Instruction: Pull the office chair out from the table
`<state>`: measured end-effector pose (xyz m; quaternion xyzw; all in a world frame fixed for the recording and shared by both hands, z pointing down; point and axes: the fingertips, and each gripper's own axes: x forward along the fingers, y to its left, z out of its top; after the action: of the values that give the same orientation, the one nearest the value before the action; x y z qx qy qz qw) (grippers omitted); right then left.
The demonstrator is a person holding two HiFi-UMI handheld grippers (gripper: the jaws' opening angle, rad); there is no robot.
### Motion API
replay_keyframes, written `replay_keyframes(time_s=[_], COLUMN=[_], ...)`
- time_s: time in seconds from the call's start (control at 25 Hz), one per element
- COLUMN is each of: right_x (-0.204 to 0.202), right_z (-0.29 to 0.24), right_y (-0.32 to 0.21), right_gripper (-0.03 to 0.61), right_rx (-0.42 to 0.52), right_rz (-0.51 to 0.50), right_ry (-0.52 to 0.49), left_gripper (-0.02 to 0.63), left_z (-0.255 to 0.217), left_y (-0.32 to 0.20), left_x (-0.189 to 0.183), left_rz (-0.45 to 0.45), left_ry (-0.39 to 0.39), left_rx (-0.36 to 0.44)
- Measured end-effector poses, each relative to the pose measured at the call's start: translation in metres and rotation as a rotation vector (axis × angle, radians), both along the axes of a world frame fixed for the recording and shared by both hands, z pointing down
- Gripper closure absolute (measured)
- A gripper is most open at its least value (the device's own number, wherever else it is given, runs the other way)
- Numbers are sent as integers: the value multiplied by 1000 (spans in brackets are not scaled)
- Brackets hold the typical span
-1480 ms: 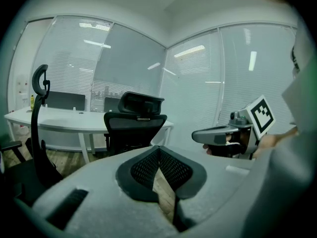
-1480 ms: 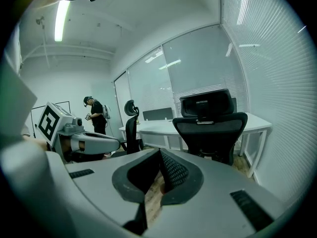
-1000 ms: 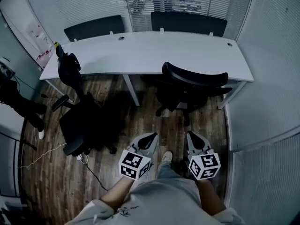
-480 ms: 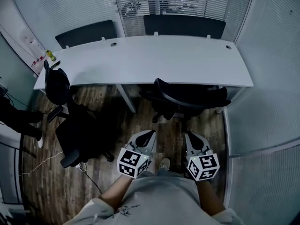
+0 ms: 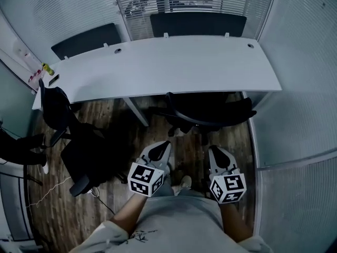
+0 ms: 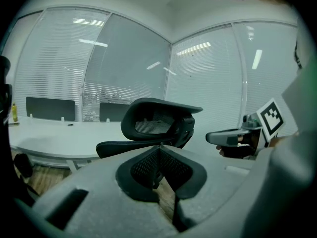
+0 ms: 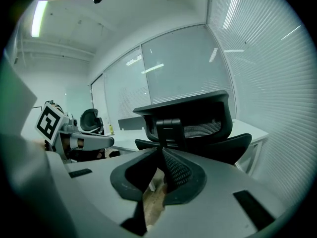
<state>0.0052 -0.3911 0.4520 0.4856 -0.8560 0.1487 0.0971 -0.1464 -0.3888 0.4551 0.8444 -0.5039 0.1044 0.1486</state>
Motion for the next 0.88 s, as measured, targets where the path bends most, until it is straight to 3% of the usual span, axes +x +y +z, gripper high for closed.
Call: replay_keyframes(time_s=[0.08,0.52,0.68,0.88], right_x=[2,-6,-10,-20], right_z=[0,-4,-4,-1], right_y=[-8,-44,-55,-66], right_gripper=[558,340,314,299], right_rx=[5,26,46,56], right_rz=[31,152,183,208], right_ry=[1,-8,1,23], left_gripper=[603,600,597,518], left_z=[-1,-4,-1,-2], left_y=[-11,-55,-69,-87], left_x=[-4,-13,-18,-27], left_rz=[12,131,159,200], left_ry=[-6,-31,-44,-62], left_rx=[3,6,2,8])
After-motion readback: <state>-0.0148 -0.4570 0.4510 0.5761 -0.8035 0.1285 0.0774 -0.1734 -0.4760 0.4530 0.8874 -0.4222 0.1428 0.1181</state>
